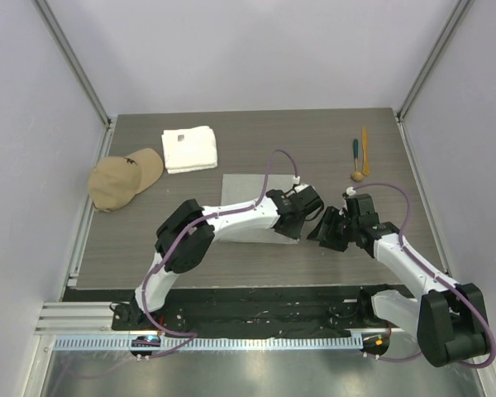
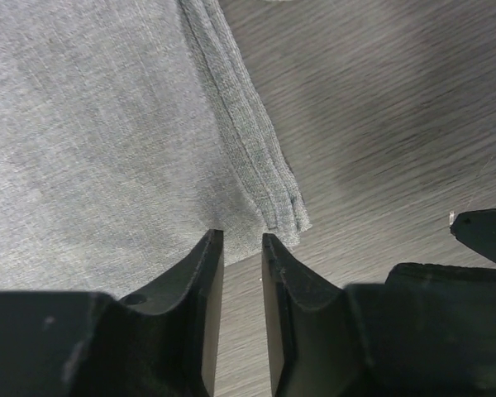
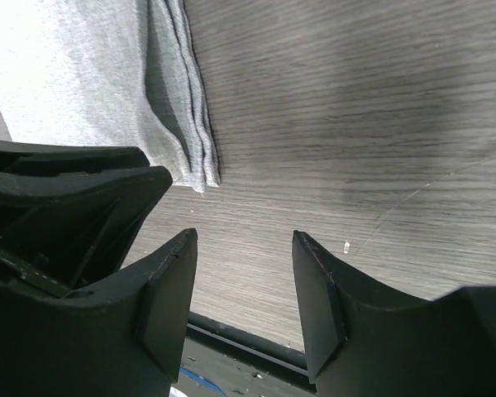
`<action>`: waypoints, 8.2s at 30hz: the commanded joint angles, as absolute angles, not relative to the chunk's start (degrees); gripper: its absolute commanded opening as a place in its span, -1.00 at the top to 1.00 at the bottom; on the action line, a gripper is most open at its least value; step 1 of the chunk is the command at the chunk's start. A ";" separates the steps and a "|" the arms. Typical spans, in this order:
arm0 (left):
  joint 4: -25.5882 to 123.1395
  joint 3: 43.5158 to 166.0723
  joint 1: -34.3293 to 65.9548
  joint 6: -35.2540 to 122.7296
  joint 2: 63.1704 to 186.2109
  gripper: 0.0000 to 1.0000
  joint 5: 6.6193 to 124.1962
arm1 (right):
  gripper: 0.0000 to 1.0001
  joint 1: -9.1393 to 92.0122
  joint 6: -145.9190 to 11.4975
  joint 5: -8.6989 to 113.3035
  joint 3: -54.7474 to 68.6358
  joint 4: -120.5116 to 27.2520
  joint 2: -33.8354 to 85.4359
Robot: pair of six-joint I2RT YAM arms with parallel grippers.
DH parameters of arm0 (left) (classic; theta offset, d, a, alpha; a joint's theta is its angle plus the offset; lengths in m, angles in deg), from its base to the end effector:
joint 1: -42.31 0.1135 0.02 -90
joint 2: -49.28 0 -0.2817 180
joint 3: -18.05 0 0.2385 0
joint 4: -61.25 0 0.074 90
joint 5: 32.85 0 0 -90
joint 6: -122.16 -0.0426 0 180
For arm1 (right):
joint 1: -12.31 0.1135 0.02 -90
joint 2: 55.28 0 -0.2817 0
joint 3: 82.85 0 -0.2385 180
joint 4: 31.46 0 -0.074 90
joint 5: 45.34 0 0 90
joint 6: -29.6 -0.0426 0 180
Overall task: Fold the napkin into a case and place the utensils inside
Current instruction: Pick up the top corner of the square folded napkin from the center of the board, then fold the top corner of the square-folded napkin at the center of the board, then smooth out the upper triangle-folded napkin at the center of the board.
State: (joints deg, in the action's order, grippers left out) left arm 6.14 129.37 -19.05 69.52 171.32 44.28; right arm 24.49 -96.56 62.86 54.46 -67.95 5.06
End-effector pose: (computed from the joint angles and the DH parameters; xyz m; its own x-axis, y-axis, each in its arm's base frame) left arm 0.2245 -0.3913 0.2025 -0.8402 0.3043 -0.4488 0.3800 0.9209 -0.0869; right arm 0.1682 0.0499 0.1932 -0.8634 0.3871 -0.3236 0.1612 0.8194 0.5500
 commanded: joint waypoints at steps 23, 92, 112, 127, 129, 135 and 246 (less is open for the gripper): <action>7.74 132.29 -18.42 67.50 172.60 0.80 45.63 | -0.11 24.44 -95.99 64.17 55.51 -66.34 3.78; 16.44 123.24 -4.71 67.05 166.36 1.00 76.14 | 0.98 26.20 -102.24 71.48 60.34 -42.34 24.34; -3.41 136.42 10.31 52.29 168.99 1.00 63.22 | 0.98 26.20 -99.60 71.64 57.09 -43.83 27.60; -4.13 144.16 14.36 48.42 175.85 1.00 59.35 | 0.98 26.20 -99.24 72.35 57.44 -43.84 28.21; -3.69 144.25 14.45 48.24 175.67 1.00 57.86 | 0.98 26.20 -99.33 72.35 57.53 -43.84 28.13; -4.04 145.04 15.50 47.98 176.46 1.00 55.92 | 0.98 26.28 -99.42 72.61 57.35 -43.75 28.22; 36.48 71.39 9.79 74.35 136.91 1.00 69.98 | 0.61 20.31 -92.83 82.01 -0.21 -53.07 67.94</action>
State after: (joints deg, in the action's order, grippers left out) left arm 33.53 72.92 10.11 74.55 135.83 71.28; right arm 20.78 -94.39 83.07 2.22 -53.04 69.47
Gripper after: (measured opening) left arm 0.012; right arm 0.194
